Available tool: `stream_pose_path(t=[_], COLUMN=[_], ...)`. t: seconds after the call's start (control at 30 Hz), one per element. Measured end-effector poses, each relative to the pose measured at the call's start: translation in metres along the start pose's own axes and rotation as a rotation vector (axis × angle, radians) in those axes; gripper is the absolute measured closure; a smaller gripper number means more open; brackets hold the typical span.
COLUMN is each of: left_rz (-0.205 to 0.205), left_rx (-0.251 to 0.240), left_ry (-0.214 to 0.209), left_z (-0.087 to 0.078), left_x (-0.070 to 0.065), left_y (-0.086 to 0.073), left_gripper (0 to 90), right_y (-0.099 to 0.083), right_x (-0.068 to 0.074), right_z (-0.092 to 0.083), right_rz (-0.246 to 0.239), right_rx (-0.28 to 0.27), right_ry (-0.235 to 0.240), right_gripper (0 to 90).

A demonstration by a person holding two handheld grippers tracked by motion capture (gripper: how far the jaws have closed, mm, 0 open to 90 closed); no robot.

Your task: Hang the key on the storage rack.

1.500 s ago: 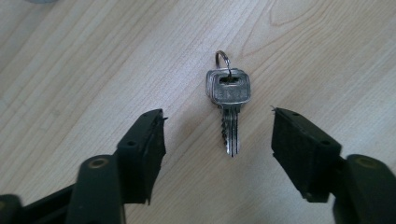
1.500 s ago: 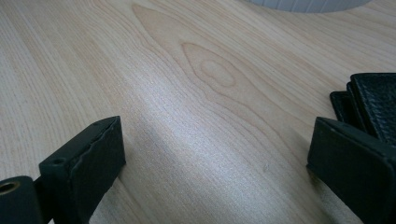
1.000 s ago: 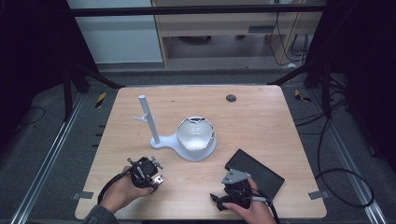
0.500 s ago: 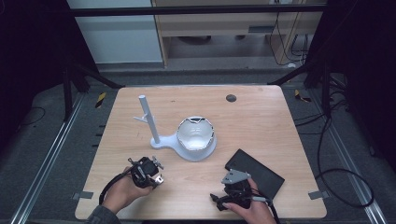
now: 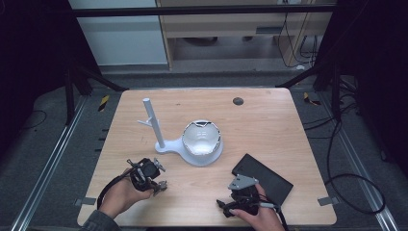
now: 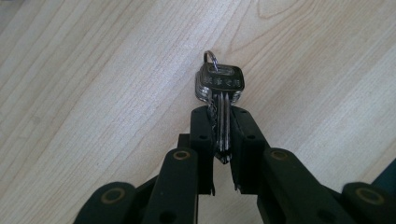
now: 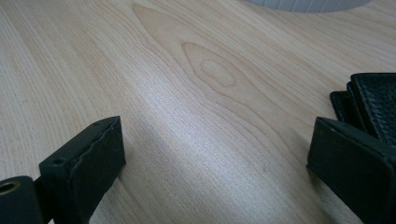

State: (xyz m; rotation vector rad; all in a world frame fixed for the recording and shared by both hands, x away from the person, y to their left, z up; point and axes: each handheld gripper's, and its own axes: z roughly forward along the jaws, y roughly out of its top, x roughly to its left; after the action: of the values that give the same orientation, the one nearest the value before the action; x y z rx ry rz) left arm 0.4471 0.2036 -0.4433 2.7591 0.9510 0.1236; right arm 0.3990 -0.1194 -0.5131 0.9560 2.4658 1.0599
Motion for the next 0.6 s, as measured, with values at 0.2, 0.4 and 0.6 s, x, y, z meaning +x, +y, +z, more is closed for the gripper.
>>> stream_pose_path(t=[0.2,0.4,0.6], left_rz=[0.025,0.036,0.035], left_rx=[0.018,0.013,0.019], left_ry=[-0.008,-0.003,-0.006], left_z=[-0.002,-0.014,-0.017], left_x=[-0.001,0.000,0.003], left_y=[0.002,0.004,0.004], left_gripper=[80.6,85.2,89.7], right_y=[0.000,0.000,0.000], right_x=[0.000,0.000,0.000], right_z=[0.000,0.000,0.000], right_rz=[0.000,0.000,-0.001], right_rx=[0.000,0.000,0.000], right_ry=[0.000,0.000,0.001], right_gripper=[4.1,4.1,4.1])
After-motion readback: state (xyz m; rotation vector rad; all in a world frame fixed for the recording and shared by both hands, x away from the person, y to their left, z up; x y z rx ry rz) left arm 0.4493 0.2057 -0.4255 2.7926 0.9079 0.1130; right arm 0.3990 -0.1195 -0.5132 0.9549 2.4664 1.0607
